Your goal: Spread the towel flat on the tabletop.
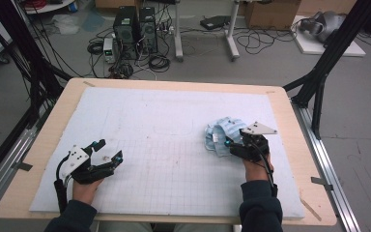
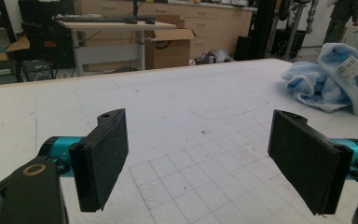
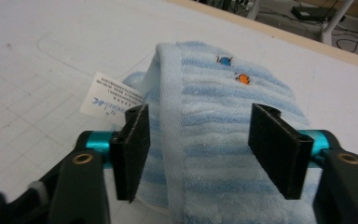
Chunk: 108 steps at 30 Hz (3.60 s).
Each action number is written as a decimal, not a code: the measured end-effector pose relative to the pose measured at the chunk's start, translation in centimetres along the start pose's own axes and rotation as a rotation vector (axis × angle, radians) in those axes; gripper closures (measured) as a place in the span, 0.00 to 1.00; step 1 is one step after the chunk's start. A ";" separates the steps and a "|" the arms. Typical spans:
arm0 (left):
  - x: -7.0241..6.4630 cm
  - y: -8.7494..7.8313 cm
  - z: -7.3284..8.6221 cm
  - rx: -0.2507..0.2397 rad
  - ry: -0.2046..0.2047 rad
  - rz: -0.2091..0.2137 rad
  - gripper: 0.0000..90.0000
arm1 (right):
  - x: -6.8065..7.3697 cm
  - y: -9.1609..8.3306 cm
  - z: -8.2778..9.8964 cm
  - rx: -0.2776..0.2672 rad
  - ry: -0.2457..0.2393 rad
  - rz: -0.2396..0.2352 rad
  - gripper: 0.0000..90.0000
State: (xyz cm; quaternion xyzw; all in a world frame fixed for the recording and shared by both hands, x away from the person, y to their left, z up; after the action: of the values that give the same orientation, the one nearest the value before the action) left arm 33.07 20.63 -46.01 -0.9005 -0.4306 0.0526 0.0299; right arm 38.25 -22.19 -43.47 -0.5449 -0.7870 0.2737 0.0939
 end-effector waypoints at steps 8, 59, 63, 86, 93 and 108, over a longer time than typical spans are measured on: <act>0.0 0.0 0.0 0.001 0.003 0.000 0.23 | -0.4 -0.3 0.3 0.016 -0.056 0.047 0.89; 0.0 0.0 0.0 0.004 -0.006 -0.004 0.24 | 0.6 -1.6 -1.9 -0.009 -0.109 -0.012 0.31; 0.0 0.0 0.0 0.007 -0.002 -0.002 0.24 | 1.0 1.2 -1.2 0.101 -0.145 0.010 0.33; 0.1 0.1 0.0 0.010 -0.006 -0.003 0.24 | 3.2 1.6 1.6 0.152 -0.051 -0.212 0.82; 0.1 0.1 0.0 0.009 -0.009 -0.002 0.24 | 8.6 0.6 -0.3 0.069 -0.084 -0.370 0.81; 0.1 0.1 0.0 0.008 -0.007 -0.003 0.24 | 17.6 -0.3 -1.1 0.010 -0.166 -0.545 0.79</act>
State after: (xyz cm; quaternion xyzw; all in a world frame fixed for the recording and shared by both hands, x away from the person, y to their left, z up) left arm 33.16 20.64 -46.06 -0.8996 -0.4318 0.0574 0.0322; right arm 31.67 -5.89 -45.09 -0.2883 -0.9081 0.2861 0.1019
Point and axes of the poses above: each handheld gripper's, and its own axes: y roughly forward along the jaws, z roughly out of its underside, x roughly to its left, the point moved 7 cm from there along y, roughly forward along the jaws, and after that the axes turned 6 degrees about z, right-handed, at the moved point
